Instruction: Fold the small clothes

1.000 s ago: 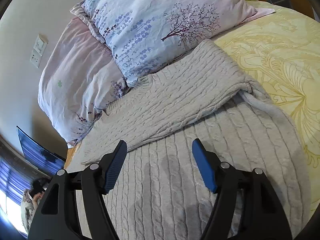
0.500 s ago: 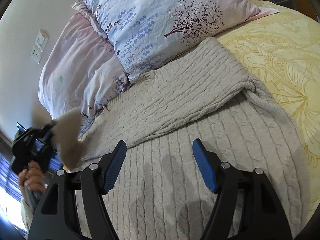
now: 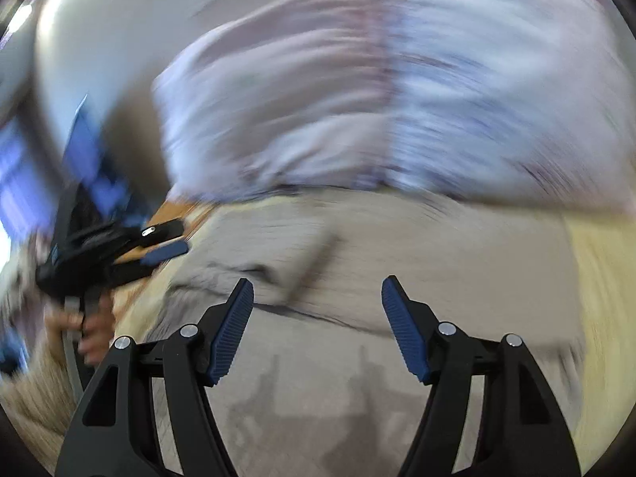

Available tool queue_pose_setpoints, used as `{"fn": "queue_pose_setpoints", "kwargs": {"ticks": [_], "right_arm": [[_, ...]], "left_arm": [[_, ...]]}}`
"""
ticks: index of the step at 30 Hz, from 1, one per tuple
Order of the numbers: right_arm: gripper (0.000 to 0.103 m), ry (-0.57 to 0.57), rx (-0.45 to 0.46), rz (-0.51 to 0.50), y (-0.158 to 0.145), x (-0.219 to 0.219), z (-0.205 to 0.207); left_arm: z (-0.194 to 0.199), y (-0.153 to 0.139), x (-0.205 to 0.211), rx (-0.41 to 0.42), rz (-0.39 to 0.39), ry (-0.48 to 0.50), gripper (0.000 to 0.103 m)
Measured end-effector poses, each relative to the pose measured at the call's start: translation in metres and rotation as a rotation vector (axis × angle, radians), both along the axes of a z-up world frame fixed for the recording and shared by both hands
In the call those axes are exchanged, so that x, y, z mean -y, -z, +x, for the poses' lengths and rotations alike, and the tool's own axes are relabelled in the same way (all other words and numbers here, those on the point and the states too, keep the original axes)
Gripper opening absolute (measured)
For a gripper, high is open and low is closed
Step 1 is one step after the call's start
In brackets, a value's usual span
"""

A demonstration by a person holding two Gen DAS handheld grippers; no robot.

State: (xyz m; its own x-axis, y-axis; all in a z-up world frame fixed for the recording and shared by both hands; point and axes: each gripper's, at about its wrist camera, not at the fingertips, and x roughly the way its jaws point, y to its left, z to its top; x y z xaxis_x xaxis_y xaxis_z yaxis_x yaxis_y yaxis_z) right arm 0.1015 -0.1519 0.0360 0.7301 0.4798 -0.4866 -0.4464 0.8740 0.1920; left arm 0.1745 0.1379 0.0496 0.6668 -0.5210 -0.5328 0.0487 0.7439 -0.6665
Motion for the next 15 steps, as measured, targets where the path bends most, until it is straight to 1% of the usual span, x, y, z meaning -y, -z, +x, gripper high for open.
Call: {"fn": "queue_pose_setpoints", "kwargs": {"ticks": [1, 3, 4, 5, 7, 8, 9, 10, 15], "right_arm": [[0.067, -0.036, 0.021, -0.037, -0.002, -0.015, 0.003], [0.063, -0.137, 0.070, -0.131, -0.003, -0.058, 0.012], [0.062, -0.165, 0.076, -0.158, -0.002, -0.073, 0.017], [0.061, -0.191, 0.072, -0.174, 0.000, -0.086, 0.023], [0.054, -0.247, 0.038, -0.205, 0.010, -0.114, 0.040], [0.052, -0.256, 0.023, -0.230, 0.016, -0.126, 0.047], [0.047, -0.264, 0.014, -0.248, 0.021, -0.133, 0.051], [0.045, -0.269, 0.007, -0.282, 0.028, -0.145, 0.058], [0.045, -0.245, -0.011, -0.343, 0.047, -0.163, 0.071]], "left_arm": [[0.006, 0.002, -0.006, -0.023, 0.010, -0.029, 0.040], [0.006, 0.013, -0.018, -0.064, 0.005, -0.051, 0.033], [0.006, 0.021, -0.023, -0.095, 0.018, -0.066, 0.033], [0.006, 0.026, -0.026, -0.109, 0.024, -0.072, 0.033], [0.007, 0.038, -0.031, -0.154, 0.028, -0.085, 0.031], [0.008, 0.046, -0.033, -0.175, 0.018, -0.087, 0.029], [0.006, 0.050, -0.036, -0.178, 0.013, -0.094, 0.021], [0.005, 0.051, -0.037, -0.177, 0.021, -0.102, 0.019], [0.002, 0.054, -0.043, -0.173, 0.002, -0.094, 0.017]]}}
